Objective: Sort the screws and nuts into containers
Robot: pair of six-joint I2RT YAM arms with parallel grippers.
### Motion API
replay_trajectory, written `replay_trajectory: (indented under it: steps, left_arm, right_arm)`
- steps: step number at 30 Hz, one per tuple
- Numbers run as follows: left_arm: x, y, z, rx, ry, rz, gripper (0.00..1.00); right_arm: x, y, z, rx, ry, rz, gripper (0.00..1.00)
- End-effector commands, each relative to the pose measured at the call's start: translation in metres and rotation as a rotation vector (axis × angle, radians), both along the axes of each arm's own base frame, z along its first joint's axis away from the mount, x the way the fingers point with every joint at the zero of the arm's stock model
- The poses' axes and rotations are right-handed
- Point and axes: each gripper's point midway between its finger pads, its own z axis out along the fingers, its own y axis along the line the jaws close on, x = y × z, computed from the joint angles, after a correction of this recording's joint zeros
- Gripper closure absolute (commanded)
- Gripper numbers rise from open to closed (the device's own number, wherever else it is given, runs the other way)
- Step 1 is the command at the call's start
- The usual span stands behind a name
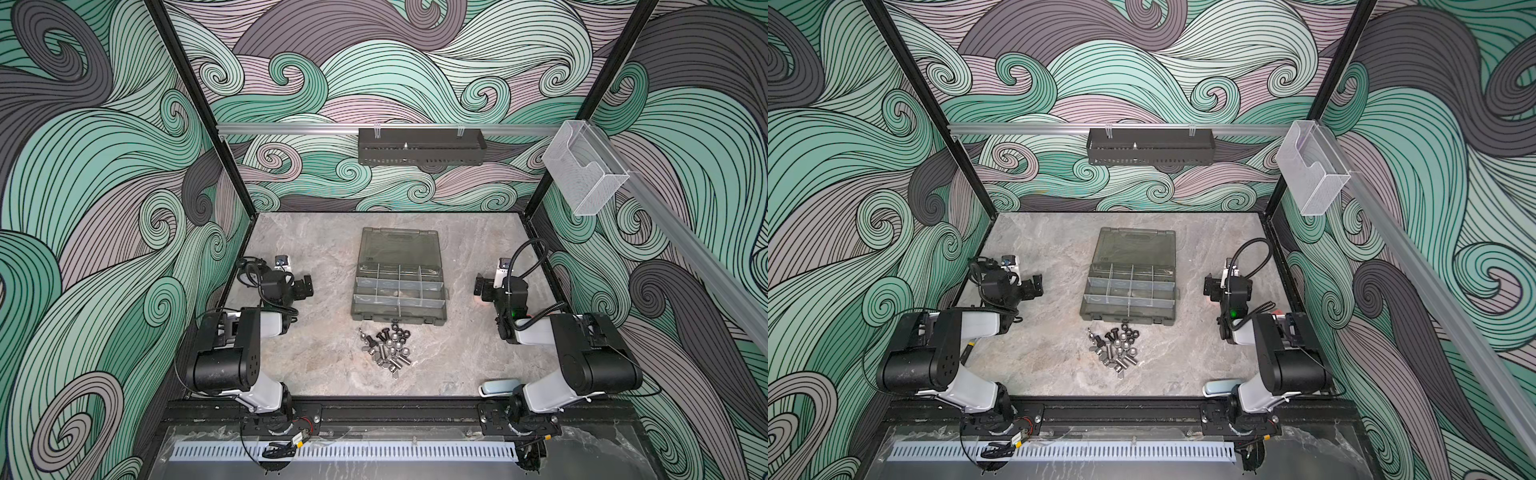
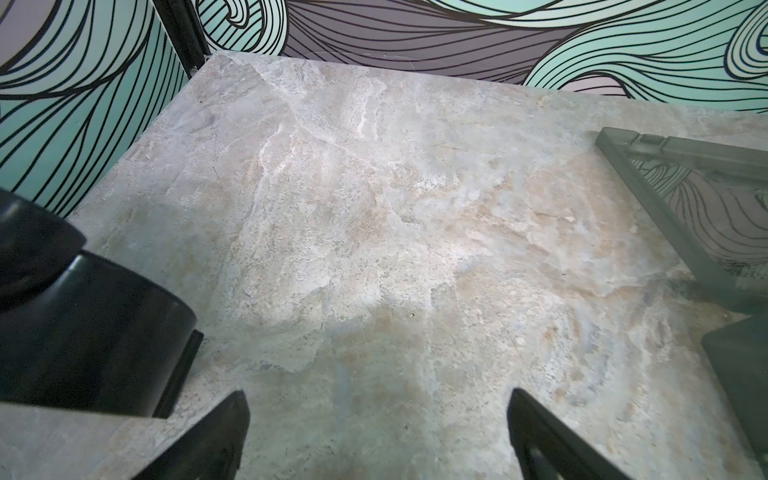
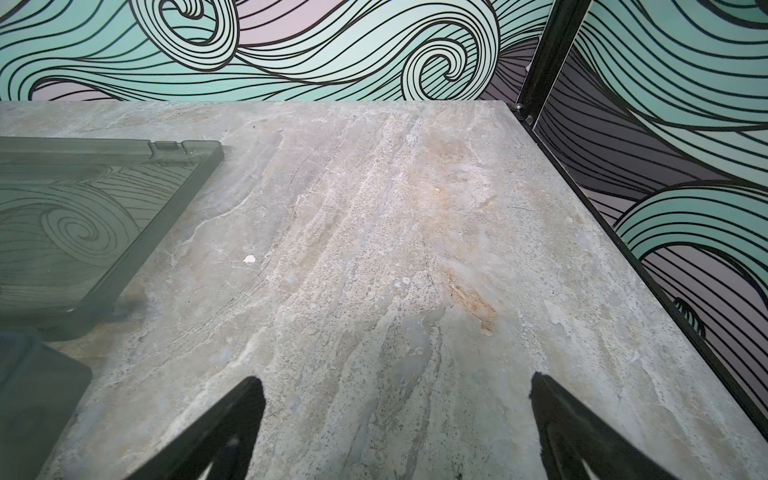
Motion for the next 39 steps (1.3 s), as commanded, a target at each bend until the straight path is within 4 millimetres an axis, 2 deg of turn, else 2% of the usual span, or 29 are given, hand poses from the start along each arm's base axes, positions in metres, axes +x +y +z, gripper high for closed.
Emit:
replay_trajectory:
  steps: [1, 20, 21, 22, 24, 25, 26, 29, 31, 36, 39]
  left_arm:
    - [0.005, -0.003, 0.012, 0.002, -0.026, -0.017, 0.01]
    - [0.005, -0.003, 0.013, 0.003, -0.027, -0.014, 0.02]
    - [0.007, -0.002, 0.018, 0.021, -0.048, -0.016, 0.01]
    - [0.013, 0.000, 0.032, 0.025, -0.083, -0.006, 0.01]
    - [0.012, 0.000, 0.046, -0.013, 0.025, 0.009, 0.01]
    - [0.007, -0.003, 0.060, -0.062, 0.081, 0.018, 0.01]
    - [0.000, -0.013, 0.065, -0.095, 0.126, -0.024, 0.01]
    - [-0.016, -0.033, 0.091, -0.176, 0.115, -0.054, 0.01]
    - [-0.028, -0.048, 0.103, -0.217, 0.094, -0.078, 0.01]
    - [-0.069, -0.089, 0.104, -0.240, 0.223, -0.167, 0.03]
    - [-0.095, -0.110, 0.090, -0.251, 0.301, -0.201, 0.03]
  right_arm:
    - [0.005, 0.001, 0.013, 0.011, -0.043, 0.002, 0.01]
    - [0.005, 0.000, 0.013, 0.016, -0.043, 0.005, 0.01]
    - [0.005, -0.001, 0.017, 0.012, -0.060, -0.003, 0.01]
    - [0.005, -0.003, 0.023, 0.006, -0.062, -0.017, 0.01]
    - [0.004, -0.006, 0.035, 0.011, 0.017, -0.048, 0.01]
    - [0.002, -0.006, 0.046, 0.033, 0.063, -0.057, 0.01]
    - [0.000, 0.000, 0.060, 0.062, 0.067, -0.031, 0.01]
    - [-0.012, 0.026, 0.097, 0.153, 0.043, 0.064, 0.01]
    - [-0.023, 0.038, 0.107, 0.187, 0.083, 0.091, 0.01]
    - [-0.063, 0.091, 0.102, 0.184, 0.245, 0.261, 0.01]
    - [-0.085, 0.117, 0.096, 0.196, 0.304, 0.346, 0.01]
